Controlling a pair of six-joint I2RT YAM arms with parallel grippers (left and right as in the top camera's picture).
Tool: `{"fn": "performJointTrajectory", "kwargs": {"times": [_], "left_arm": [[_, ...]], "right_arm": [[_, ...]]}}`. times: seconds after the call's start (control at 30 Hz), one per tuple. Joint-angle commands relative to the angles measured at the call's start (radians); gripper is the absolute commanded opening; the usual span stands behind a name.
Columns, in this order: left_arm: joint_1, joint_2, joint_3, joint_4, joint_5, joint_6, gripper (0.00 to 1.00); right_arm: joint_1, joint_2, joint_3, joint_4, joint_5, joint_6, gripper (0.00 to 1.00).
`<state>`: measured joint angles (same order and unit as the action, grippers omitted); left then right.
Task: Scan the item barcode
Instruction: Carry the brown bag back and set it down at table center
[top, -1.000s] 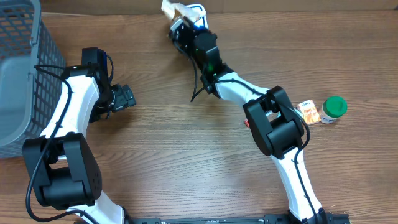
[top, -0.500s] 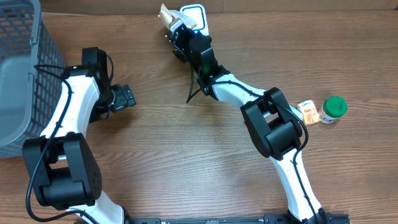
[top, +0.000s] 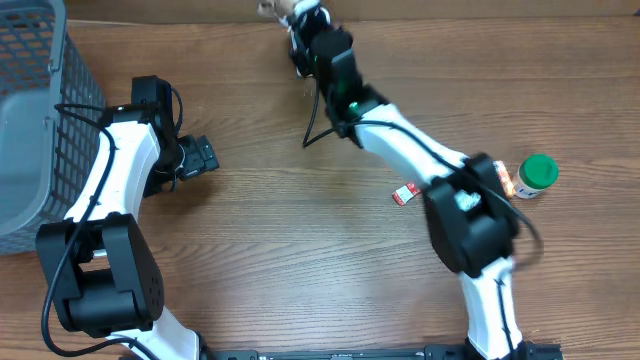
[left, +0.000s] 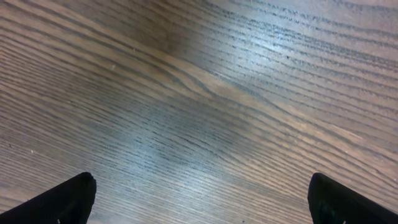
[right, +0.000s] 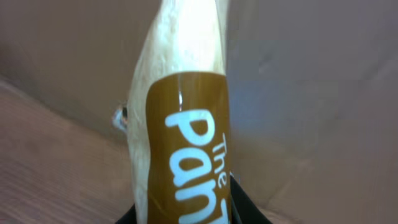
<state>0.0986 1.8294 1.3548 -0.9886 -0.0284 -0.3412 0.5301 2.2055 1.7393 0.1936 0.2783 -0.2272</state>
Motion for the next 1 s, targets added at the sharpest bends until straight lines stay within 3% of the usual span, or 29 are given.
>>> {"fn": "performJointTrajectory", "kwargs": {"times": [0.0,0.23,0.33,0.4,0.5,0.7,0.8,0.87,0.97], "left_arm": [[-0.002,0.008,0.015,0.002,0.006,-0.006,1.0],[-0.002,0.008,0.015,0.002,0.006,-0.006,1.0],[-0.002,0.008,0.015,0.002,0.006,-0.006,1.0],[-0.002,0.008,0.015,0.002,0.006,-0.006,1.0],[-0.002,0.008,0.015,0.002,0.006,-0.006,1.0],[-0.002,0.008,0.015,0.002,0.006,-0.006,1.0],[-0.002,0.008,0.015,0.002,0.006,-0.006,1.0],[-0.002,0.008,0.015,0.002,0.006,-0.006,1.0],[-0.002,0.008,0.015,0.002,0.006,-0.006,1.0]], "right_arm": [[-0.012,-0.21,0.026,-0.157,0.008,0.185,0.03],[-0.07,-0.349,0.026,-0.828,-0.301,0.405,0.03],[-0.106,-0.347,0.022,-1.103,-0.525,0.431,0.04],[-0.124,-0.346,-0.004,-1.238,-0.574,0.43,0.04],[-0.135,-0.346,-0.071,-1.345,-0.526,0.429,0.06],[-0.136,-0.346,-0.207,-1.328,-0.385,0.43,0.07],[-0.138,-0.346,-0.25,-1.307,-0.339,0.43,0.23],[-0.138,-0.346,-0.267,-1.297,-0.33,0.43,0.43],[-0.138,-0.346,-0.278,-1.297,-0.329,0.43,0.66]]}}
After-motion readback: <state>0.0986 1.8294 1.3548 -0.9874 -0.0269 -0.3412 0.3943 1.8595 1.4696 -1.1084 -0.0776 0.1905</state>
